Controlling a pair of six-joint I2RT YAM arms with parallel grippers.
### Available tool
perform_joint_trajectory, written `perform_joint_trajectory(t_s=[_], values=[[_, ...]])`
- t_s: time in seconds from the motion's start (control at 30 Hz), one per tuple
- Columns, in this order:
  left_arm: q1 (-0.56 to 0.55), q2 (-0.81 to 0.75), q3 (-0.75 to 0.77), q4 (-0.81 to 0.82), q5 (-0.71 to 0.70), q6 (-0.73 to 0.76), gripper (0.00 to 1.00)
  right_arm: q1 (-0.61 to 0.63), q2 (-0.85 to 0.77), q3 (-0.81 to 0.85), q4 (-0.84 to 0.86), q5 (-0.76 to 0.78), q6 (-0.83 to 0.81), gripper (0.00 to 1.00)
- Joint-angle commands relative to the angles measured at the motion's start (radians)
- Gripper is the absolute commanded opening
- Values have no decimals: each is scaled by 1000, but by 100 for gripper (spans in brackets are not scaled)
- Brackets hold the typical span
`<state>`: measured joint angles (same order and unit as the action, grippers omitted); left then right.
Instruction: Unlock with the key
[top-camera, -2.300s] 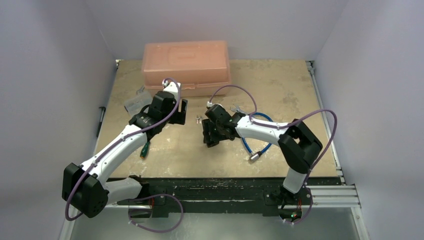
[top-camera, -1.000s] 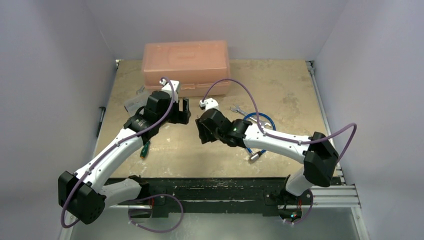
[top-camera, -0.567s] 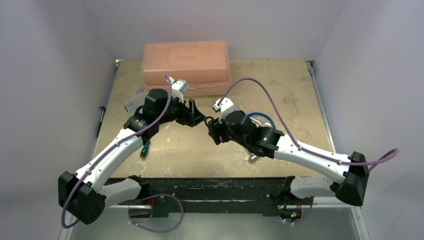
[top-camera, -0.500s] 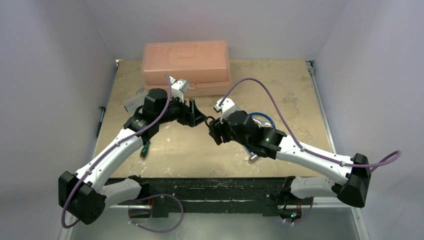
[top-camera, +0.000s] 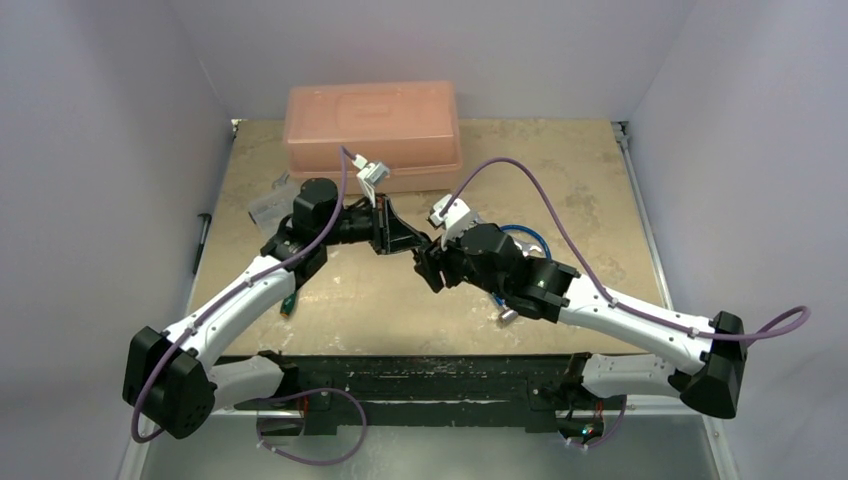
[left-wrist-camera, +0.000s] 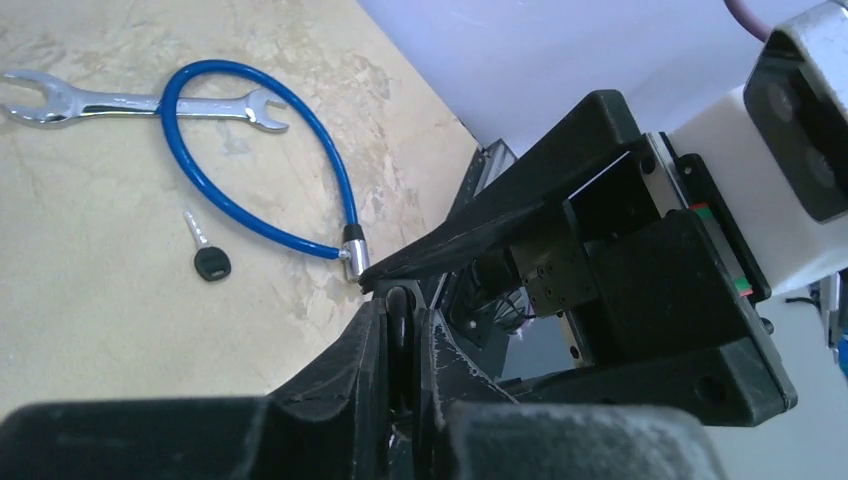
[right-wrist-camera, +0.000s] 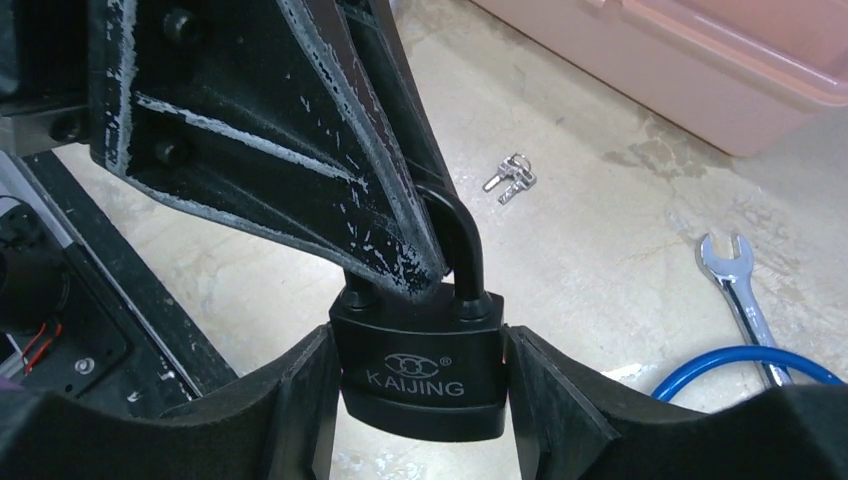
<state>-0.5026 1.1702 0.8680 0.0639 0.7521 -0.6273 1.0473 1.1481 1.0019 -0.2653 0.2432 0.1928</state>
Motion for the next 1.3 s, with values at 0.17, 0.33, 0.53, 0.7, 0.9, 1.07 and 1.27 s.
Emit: perform_joint_trajectory(t_s=[0.17,0.33,0.53,0.7,0.9,1.07,1.27], values=[[7,-34,-26,209,187,-15,0,-2,-69,36,132,-89,66,77],[10,-45,34,165,223,22,0,-137,-141,31,113,-348,109,99],[21,-58,89,176,243,1,0,-304,-154,38,39,-653,115,99],[27,-59,94,257,265,-72,0,-365,-118,47,-11,-846,101,94],[29,-69,92,281,270,-92,0,-368,-82,47,46,-934,136,72],[29,-77,83,288,264,-97,0,-369,-55,51,94,-971,161,39],[33,-90,100,135,175,-2,33,-369,-23,69,70,-930,187,0]])
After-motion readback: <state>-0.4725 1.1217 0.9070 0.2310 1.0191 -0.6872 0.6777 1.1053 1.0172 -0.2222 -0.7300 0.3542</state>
